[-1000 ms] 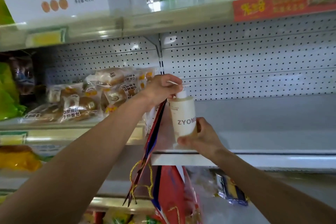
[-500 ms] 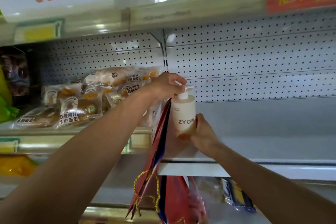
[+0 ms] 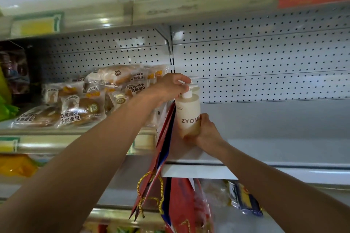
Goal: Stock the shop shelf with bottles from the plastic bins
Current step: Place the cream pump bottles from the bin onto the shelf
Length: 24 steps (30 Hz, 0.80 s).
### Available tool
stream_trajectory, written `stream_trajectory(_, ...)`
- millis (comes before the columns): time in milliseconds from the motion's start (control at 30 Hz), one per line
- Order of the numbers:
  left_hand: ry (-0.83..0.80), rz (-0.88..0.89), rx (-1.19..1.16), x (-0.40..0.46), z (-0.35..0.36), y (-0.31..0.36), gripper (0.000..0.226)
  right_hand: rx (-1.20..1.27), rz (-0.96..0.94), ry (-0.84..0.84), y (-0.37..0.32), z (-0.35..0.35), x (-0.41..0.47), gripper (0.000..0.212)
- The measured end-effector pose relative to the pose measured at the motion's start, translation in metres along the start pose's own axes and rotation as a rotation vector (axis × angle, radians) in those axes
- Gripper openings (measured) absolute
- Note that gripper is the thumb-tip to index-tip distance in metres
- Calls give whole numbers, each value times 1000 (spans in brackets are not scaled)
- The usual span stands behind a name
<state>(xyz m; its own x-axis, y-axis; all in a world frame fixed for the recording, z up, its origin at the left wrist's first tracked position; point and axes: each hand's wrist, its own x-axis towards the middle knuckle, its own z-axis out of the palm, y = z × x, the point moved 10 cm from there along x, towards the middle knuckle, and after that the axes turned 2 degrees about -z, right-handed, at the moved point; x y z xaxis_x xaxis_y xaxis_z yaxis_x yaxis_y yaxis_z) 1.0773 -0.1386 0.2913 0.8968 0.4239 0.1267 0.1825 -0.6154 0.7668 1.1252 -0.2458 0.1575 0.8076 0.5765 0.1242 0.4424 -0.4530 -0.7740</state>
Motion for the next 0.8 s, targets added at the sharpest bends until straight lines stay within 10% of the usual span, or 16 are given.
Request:
stream_trajectory(333, 455, 379, 628, -56, 6, 57, 30, -589, -300, 80, 0, -66, -59, 35)
stream_trajectory(800, 189, 267, 543, -164, 179, 56, 20, -681, -282, 148, 91, -171, -185, 28)
